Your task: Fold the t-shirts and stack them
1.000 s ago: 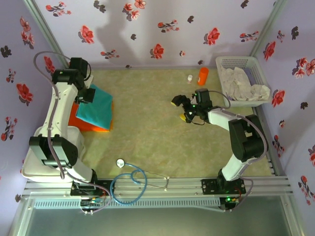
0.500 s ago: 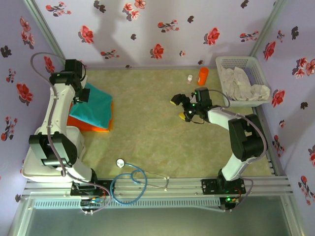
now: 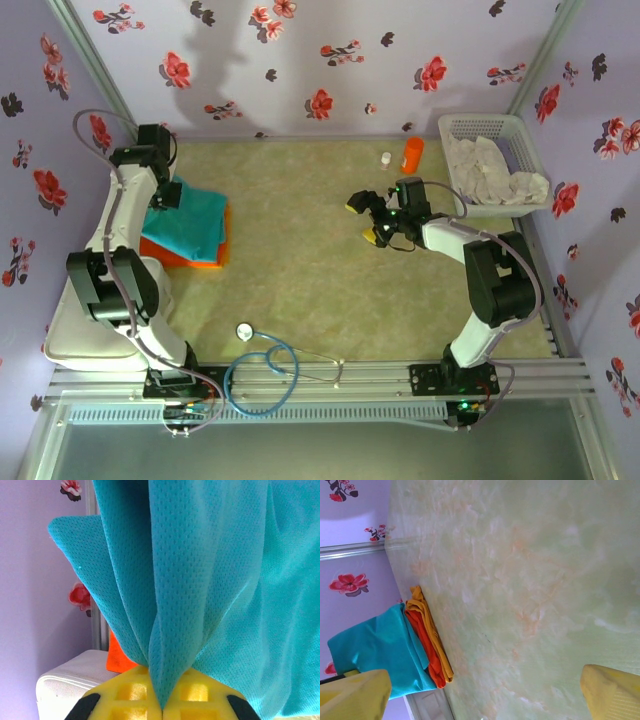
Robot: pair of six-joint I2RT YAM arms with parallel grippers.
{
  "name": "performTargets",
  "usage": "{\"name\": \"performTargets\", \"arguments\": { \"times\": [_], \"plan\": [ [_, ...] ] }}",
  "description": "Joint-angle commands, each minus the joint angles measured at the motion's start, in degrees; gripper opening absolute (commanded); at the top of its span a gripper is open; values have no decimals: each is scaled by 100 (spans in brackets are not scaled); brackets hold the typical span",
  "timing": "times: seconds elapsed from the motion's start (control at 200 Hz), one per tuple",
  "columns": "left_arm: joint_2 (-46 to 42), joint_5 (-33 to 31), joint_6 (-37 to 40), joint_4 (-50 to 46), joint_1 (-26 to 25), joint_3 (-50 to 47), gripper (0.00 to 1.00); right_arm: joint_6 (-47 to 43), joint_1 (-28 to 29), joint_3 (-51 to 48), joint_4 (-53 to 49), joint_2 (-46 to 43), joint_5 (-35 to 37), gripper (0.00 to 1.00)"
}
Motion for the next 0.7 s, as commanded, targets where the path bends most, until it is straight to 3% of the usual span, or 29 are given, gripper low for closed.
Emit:
{"name": "performTargets", "arguments": {
  "times": [0.0, 0.2, 0.385, 0.45, 0.695],
  "plan": [
    [134, -188, -90, 98, 99, -26, 0, -65, -59, -10, 113, 41, -118, 97],
    [313, -336, -174, 105, 229, 23, 1, -78, -64, -19, 104, 18, -136, 97],
    [510, -605, -381, -30, 315, 211, 48, -109, -87, -64, 69, -4, -145, 98],
    [518, -597, -418, -14, 312, 235, 55, -113, -95, -70, 69, -1, -145, 98],
    [598, -205, -542, -71, 311, 300, 58, -131, -104, -72, 56, -9, -111, 98]
  ]
}}
